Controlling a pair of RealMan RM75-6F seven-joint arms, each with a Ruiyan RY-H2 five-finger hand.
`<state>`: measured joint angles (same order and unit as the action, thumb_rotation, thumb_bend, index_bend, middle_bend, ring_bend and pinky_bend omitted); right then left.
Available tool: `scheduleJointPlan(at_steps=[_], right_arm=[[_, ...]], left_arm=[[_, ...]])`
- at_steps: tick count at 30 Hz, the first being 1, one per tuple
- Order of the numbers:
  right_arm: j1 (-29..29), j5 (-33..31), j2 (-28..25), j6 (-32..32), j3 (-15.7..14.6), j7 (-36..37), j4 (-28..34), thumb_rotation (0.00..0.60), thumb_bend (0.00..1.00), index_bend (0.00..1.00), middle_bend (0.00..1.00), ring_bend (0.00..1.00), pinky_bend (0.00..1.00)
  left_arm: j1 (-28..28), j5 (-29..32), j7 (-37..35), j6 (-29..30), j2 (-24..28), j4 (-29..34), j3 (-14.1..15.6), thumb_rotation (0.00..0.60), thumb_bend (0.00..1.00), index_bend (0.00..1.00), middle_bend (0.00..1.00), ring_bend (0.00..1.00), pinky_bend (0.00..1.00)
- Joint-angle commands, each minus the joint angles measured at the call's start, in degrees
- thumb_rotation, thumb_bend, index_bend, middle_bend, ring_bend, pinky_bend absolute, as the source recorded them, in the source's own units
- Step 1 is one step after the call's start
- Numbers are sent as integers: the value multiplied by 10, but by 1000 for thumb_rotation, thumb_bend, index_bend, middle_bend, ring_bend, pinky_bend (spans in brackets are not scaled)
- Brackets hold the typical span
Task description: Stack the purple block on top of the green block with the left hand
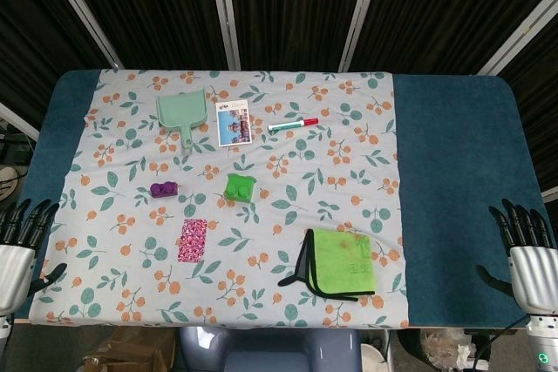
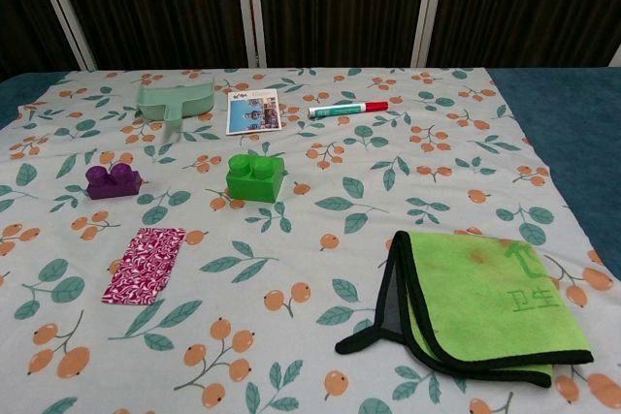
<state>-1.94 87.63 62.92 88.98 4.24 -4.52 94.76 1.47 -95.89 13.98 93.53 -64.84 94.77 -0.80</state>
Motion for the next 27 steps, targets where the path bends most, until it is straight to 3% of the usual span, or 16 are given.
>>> scheduleJointPlan(at_steps=[1,20,27], right_arm=[[0,0,0,0,0,-1,0,600,168,101,46,7,36],[1,3,1,0,-3,-15,4,600,167,101,46,7,36],[3,0,-1,2,-3,-7,5,600,167,101,46,7,36]], left_arm=[[0,1,0,0,0,0,0,600,162,67,89,4,0],[2,25,-10,-10,4,-1,-7,600,170,130,155,4,0],[7,49,-3,-17,-10,-5,-22,600,246,173,241,22,0]])
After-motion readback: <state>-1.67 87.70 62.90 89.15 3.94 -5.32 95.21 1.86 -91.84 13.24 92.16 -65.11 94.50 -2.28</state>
